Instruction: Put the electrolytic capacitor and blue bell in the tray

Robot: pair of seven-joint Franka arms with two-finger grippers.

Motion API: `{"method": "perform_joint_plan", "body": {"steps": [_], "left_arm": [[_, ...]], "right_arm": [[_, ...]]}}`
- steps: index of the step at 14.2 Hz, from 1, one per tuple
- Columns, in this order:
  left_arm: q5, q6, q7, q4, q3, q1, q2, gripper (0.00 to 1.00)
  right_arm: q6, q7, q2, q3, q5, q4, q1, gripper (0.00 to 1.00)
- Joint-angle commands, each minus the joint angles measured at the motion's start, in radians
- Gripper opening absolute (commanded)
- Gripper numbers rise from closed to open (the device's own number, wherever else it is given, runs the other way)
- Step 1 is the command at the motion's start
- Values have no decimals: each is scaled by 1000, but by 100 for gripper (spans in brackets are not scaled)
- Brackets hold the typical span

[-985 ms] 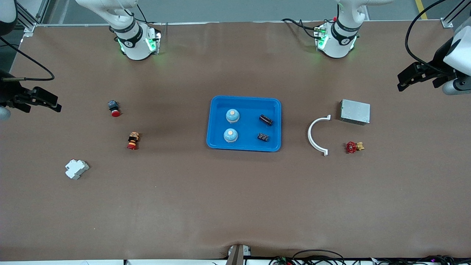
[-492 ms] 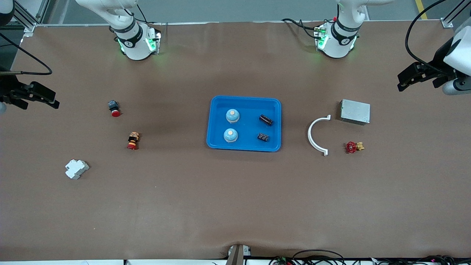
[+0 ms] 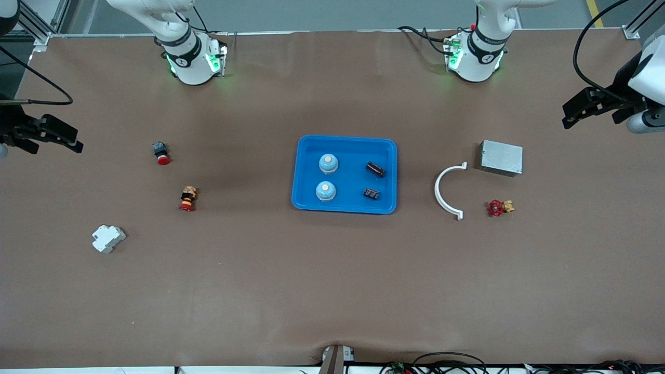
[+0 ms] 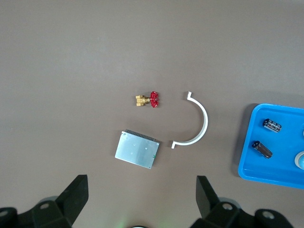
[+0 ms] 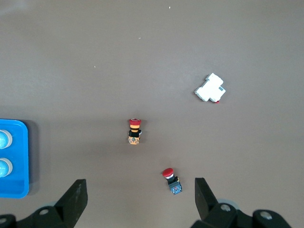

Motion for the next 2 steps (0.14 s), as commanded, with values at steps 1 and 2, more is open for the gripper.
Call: {"method": "perform_joint_plan", "body": {"steps": [1, 2], "left_arm": [[-6, 2, 24, -2, 3, 6, -15, 100], [-6, 2, 24, -2, 3, 6, -15, 100]], "right_arm": [[-20, -6, -18, 9, 16, 13, -13, 100], [-20, -4, -18, 11, 16, 26, -12, 100]]}}
